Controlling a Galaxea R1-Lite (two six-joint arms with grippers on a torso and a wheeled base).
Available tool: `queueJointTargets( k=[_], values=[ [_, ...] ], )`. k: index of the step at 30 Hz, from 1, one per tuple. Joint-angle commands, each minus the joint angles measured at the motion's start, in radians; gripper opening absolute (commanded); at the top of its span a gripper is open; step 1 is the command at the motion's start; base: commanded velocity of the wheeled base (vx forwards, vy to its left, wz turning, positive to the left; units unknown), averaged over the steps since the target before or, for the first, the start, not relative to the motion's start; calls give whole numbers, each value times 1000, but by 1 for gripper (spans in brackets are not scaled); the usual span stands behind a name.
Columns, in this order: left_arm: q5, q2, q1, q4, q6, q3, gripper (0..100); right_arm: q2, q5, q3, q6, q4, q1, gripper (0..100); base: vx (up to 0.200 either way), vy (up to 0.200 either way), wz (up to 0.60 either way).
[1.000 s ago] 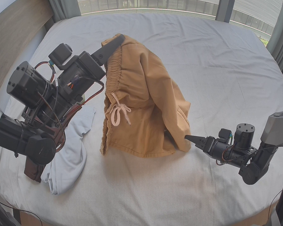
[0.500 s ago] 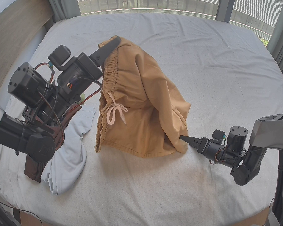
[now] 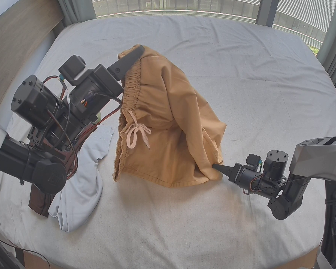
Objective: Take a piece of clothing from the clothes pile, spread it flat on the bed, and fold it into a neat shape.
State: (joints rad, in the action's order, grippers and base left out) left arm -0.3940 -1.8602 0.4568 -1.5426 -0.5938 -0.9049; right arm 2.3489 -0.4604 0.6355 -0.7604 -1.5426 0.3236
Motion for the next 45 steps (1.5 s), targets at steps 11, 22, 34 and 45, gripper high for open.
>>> queueJointTargets(
  k=[11,22,34,45],
  values=[
    [-9,-37,-35,-1,-6,57,0,-175,-3,-106,10,-4,-58,0,0,0,0],
    [-48,-57,-55,1,-12,149,0,-444,-99,-189,12,1,-182,0,0,0,0],
    [-46,-205,-118,-1,-1,190,0,-505,-107,-252,26,2,-224,0,0,0,0],
    [-109,-238,-170,-4,2,208,0,-283,-116,-287,158,1,-167,0,0,0,0]
  ],
)
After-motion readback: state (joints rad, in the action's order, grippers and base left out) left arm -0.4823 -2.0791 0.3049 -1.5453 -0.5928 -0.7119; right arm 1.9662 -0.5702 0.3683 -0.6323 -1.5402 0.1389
